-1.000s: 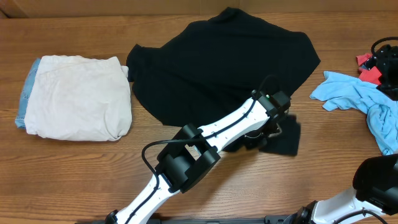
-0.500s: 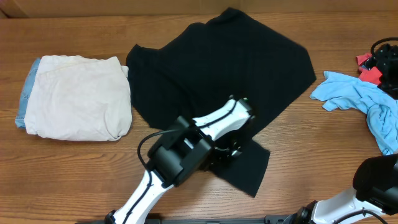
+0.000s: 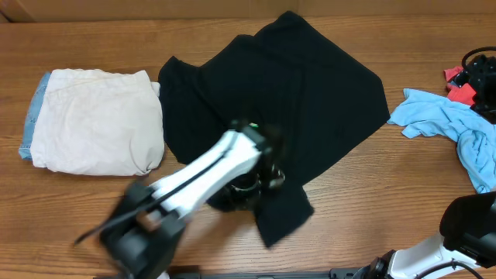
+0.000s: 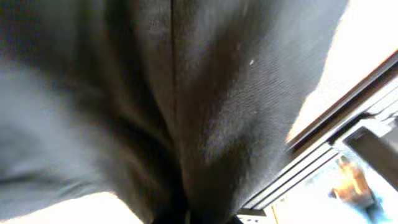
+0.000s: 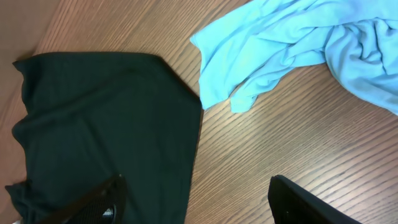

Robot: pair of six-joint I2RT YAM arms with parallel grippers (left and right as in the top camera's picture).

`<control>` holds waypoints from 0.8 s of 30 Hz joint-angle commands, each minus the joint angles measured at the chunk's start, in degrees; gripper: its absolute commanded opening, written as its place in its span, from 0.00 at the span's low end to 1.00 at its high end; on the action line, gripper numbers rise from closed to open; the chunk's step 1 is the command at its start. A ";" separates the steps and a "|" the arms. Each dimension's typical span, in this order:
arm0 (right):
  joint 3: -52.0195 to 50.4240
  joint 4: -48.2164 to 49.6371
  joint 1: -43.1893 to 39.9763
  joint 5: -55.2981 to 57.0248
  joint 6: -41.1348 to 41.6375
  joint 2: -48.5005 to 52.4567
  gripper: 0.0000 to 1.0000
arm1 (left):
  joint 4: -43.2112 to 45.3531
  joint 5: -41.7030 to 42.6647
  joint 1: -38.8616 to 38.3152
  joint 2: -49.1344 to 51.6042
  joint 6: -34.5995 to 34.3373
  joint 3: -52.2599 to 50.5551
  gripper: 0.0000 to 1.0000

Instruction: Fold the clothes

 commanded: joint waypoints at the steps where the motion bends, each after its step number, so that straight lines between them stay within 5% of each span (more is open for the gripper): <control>1: 0.57 0.28 0.00 -1.14 -0.33 -1.31 0.77 | 0.44 -4.28 4.39 -11.32 -1.66 0.17 0.36; 3: 0.13 1.05 0.31 -3.69 -0.33 -1.31 0.80 | 0.70 -5.18 6.75 -14.43 -2.38 0.17 0.57; 8: -6.69 7.41 3.63 -6.10 -0.17 -1.31 0.82 | 1.60 -4.61 13.31 -19.10 -2.62 0.17 0.69; 12: -16.98 17.55 6.73 -5.64 0.92 -1.31 0.84 | 2.75 -2.45 16.61 -19.69 -2.58 0.20 0.73; 17: -36.48 43.45 7.82 1.86 10.93 -1.11 0.67 | 3.21 -2.03 17.18 -19.69 -2.58 1.03 0.70; 24: -43.19 54.64 9.01 -4.85 11.72 5.35 0.65 | 3.63 -1.25 17.20 -19.69 -3.26 4.39 0.70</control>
